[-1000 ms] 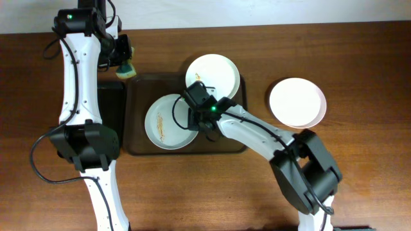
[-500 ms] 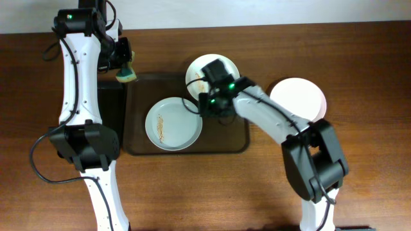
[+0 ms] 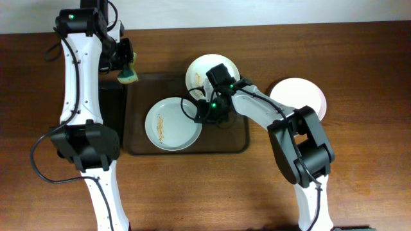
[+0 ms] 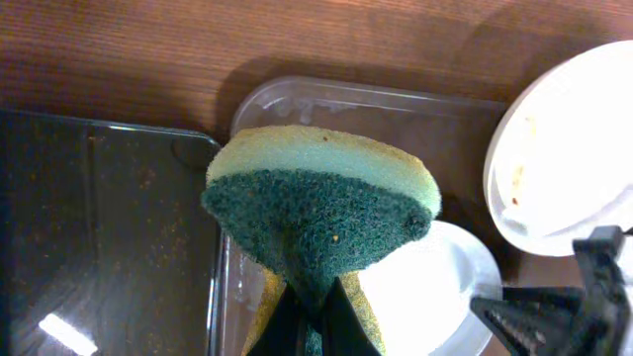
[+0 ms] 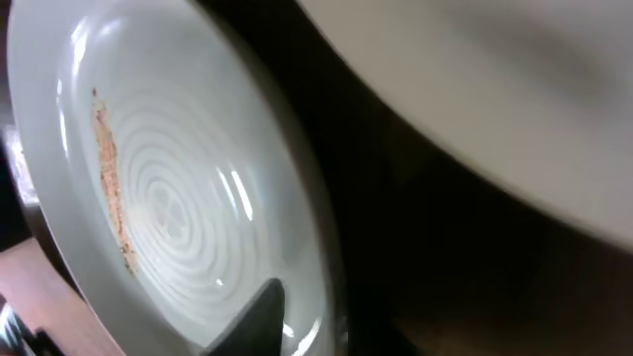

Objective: Clean dirty plates on tray and stack at the side
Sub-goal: 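Tilt the pale green plate toward the sponge held by left gripper, then scrub the held plate with the sponge in the left gripper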

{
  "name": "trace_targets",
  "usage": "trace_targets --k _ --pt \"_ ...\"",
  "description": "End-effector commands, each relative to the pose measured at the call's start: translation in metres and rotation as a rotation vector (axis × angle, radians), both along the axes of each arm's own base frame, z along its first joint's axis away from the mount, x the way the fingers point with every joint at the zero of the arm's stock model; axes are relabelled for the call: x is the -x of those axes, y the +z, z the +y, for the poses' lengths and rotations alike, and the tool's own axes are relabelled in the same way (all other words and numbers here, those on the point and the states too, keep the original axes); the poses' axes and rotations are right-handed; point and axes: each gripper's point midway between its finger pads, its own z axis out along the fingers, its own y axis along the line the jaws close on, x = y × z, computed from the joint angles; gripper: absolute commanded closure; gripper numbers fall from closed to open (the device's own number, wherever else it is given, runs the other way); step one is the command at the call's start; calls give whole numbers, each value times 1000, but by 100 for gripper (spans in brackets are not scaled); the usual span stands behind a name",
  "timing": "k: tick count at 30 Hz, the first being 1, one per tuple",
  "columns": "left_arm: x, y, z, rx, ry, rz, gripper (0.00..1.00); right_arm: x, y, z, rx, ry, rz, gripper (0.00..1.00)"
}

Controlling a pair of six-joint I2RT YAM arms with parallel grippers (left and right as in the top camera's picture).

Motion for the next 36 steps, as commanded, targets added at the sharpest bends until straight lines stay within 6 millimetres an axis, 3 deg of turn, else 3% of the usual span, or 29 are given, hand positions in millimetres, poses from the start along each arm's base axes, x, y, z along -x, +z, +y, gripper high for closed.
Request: trace_targets --k 1,3,8,15,21,24,27,33,36 --pt "2 -8 -14 46 -38 28 99 0 -8 10 7 -52 30 91" --pt "5 -17 -18 49 -46 61 99 -1 -10 10 21 -74 34 96" --pt "23 -46 -30 55 -85 198 99 -3 -15 7 44 -124 54 96" --pt "32 -67 -50 34 -154 266 99 -6 -14 8 35 -174 74 96" --pt "49 -90 -45 -32 -160 366 99 -10 -16 4 57 -255 94 96" --pt "62 -115 -35 -95 -132 443 99 -11 -16 3 63 -257 89 96" --pt "68 -143 -46 -104 -155 470 99 -11 -17 2 66 -258 86 96" --pt "94 -225 -58 -155 -206 504 99 -12 -17 2 69 -255 82 96" --pt "103 -242 -76 -43 -242 501 99 -11 -17 2 69 -252 81 96"
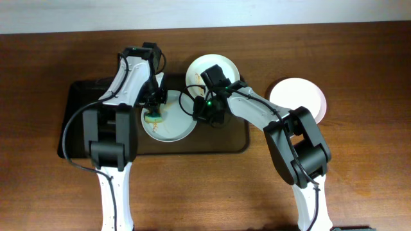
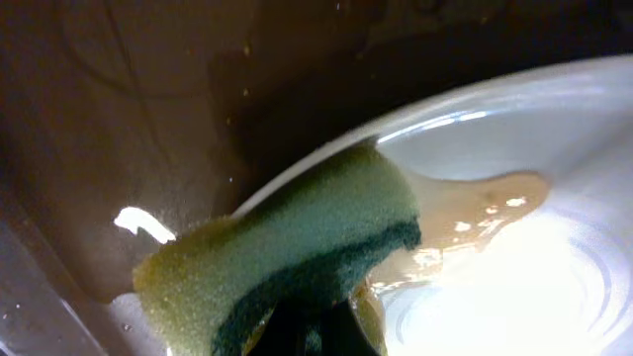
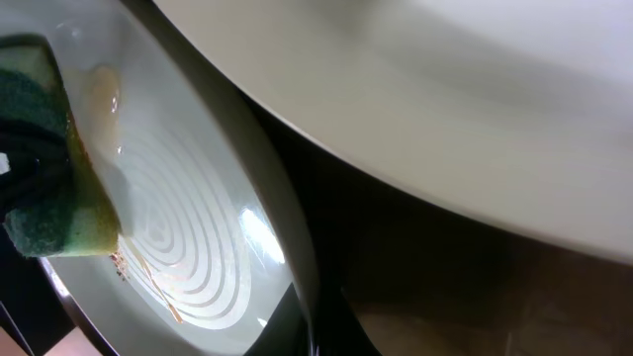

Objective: Clean dirty plates on tray and stack at the side
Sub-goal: 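Scrub the held plate with the sponge in the left gripper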

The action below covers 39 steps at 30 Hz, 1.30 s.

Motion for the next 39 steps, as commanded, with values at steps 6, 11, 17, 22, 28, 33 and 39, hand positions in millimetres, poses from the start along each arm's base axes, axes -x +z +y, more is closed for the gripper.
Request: trace_targets --k 6,11,17,22,28,33,39 --pt "52 -33 -101 698 -313 152 99 -1 -14 -3 40 -10 5 96" --pt "50 -33 -74 642 -183 197 99 0 -14 -3 42 -7 7 96" --pt "29 -38 52 133 135 184 99 1 -14 -4 43 -7 9 96" --pt "12 -33 94 -191 163 78 99 0 -14 -4 44 -8 8 96" --pt "19 -32 39 -186 33 96 100 0 -15 -5 51 -10 6 96" --pt "74 -16 -23 161 -111 338 99 0 -15 -5 51 -10 5 96" --pt "65 -12 -45 339 -75 305 99 0 -15 -5 50 -10 5 96"
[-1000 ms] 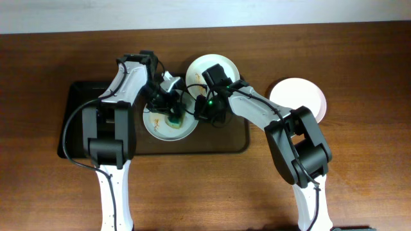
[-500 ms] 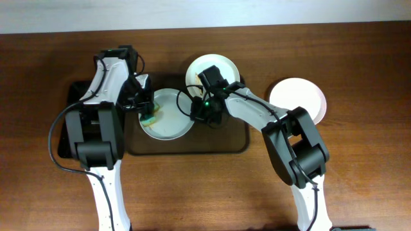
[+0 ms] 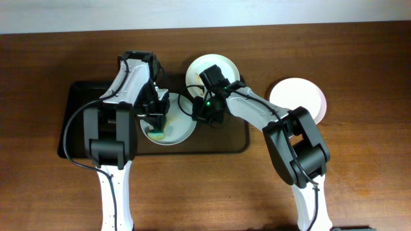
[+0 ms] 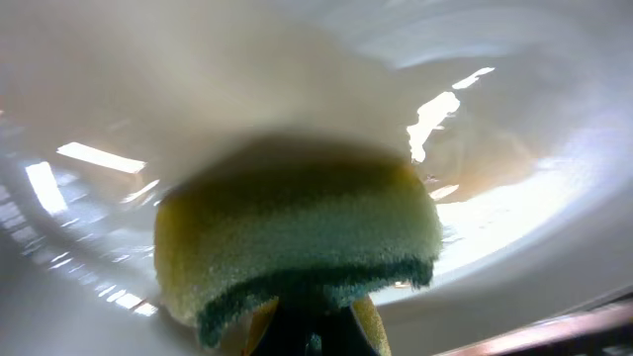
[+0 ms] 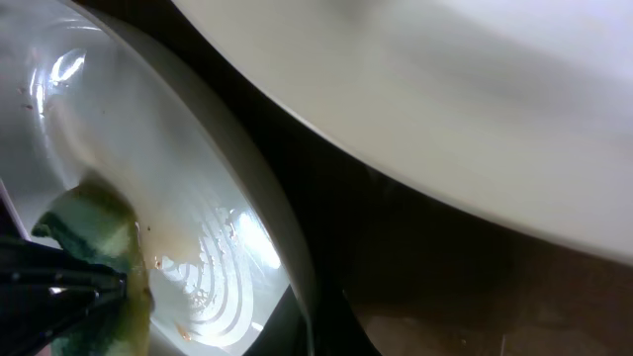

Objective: Clean dirty plates on tray and stack at the side
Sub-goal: 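Scrub the held plate with the sponge in the left gripper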

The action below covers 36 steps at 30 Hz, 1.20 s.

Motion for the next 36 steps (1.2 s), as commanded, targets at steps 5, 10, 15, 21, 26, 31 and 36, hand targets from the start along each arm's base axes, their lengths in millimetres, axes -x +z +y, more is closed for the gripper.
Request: trace_targets --k 5,10,15,21,26,31,36 --pt "-25 -32 -23 100 67 -76 99 -1 -14 -8 43 -27 14 96" --pt "-41 -55 5 -107 112 -171 99 -1 -14 -8 46 -28 11 96" --pt "-65 -61 17 -207 154 -286 99 2 -14 -4 45 -17 13 96" --pt "-117 -23 15 -192 215 -509 99 18 -16 11 59 43 8 96" --pt "-134 -13 17 -187 128 -588 99 18 -16 13 63 49 4 96" --pt "-96 -17 59 -292 146 -424 100 19 -16 12 64 50 6 96" --pt "-47 -10 17 88 97 -193 100 19 -16 12 65 53 5 96"
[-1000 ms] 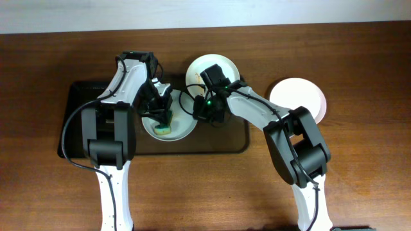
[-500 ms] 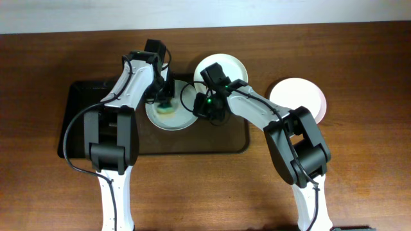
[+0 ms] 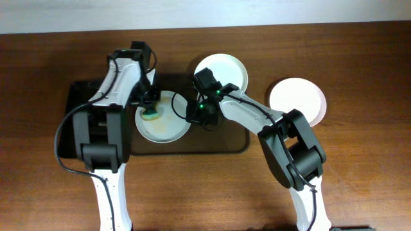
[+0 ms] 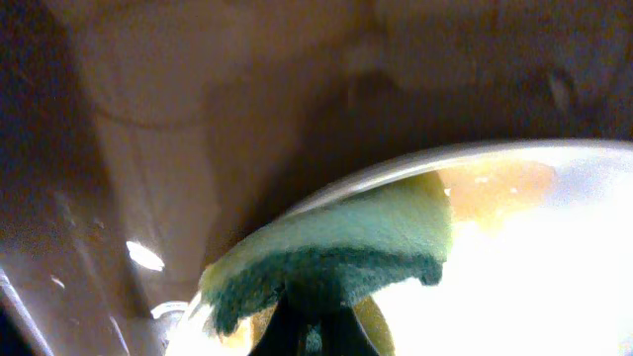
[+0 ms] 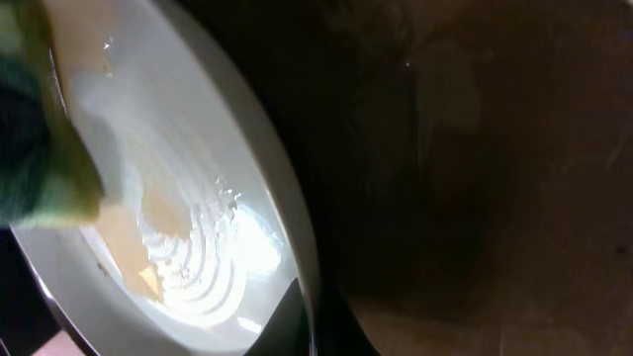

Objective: Clean dirty plates on tray and stack at the side
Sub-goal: 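Scrub the held plate with the sponge in the left gripper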

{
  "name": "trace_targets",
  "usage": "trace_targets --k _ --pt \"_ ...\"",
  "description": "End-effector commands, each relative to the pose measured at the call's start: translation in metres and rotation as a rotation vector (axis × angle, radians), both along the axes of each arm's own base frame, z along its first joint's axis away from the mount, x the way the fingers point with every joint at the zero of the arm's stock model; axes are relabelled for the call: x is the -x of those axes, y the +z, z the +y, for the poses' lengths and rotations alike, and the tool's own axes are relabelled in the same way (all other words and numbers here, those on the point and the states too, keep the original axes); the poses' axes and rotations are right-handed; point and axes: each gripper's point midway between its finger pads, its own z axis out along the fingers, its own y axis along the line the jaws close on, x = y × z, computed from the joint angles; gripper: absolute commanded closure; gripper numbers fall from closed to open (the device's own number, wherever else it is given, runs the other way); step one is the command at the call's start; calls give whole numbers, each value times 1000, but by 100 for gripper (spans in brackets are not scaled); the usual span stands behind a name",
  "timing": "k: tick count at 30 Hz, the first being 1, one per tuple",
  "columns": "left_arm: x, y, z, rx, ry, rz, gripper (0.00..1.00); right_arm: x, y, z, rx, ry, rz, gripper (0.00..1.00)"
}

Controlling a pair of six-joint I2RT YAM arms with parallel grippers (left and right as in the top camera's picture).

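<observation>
A white plate smeared with brownish wet residue lies on the dark tray. My left gripper is shut on a yellow-and-green sponge, which presses on the plate's upper left part. The sponge fills the left wrist view at the plate's rim. My right gripper is shut on the plate's right rim. A second dirty plate sits at the tray's back edge. A clean pinkish plate rests on the table to the right.
The tray's left part is dark and bare. Brown wooden table surrounds the tray. Both arms cross over the tray's middle.
The sponge has moved from the plate's lower left to its upper left. The plate has shifted slightly left on the tray. The second plate sits a little further right. Both grippers keep their holds.
First my left gripper held the sponge off the tray's back left corner while the right gripper was at the plate's rim. Then the sponge was on the plate's left side, then lower, and now upper left. The dry streak of residue has become a wet smear.
</observation>
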Motion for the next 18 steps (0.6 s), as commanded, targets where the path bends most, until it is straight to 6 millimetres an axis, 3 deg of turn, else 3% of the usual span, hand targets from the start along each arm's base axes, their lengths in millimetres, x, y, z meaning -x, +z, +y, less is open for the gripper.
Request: trace_targets --k 1,3,6,9,12,14,18 --pt "27 -9 -21 251 -116 119 99 11 -17 -4 34 30 29 96" --pt "25 -3 -36 359 -209 84 100 11 -17 -4 33 31 29 96" --pt "4 3 -58 483 -264 -32 100 11 -17 -4 33 31 29 96" --pt "-17 2 -61 471 -283 -121 99 11 -17 -4 33 31 29 96" --pt "-23 -17 -5 130 -55 -76 99 11 -17 -4 33 30 29 96" --pt "-8 -20 33 -87 58 -13 99 11 -17 -4 33 30 29 96" --pt "27 -10 73 -327 108 115 100 11 -17 -4 33 30 28 96"
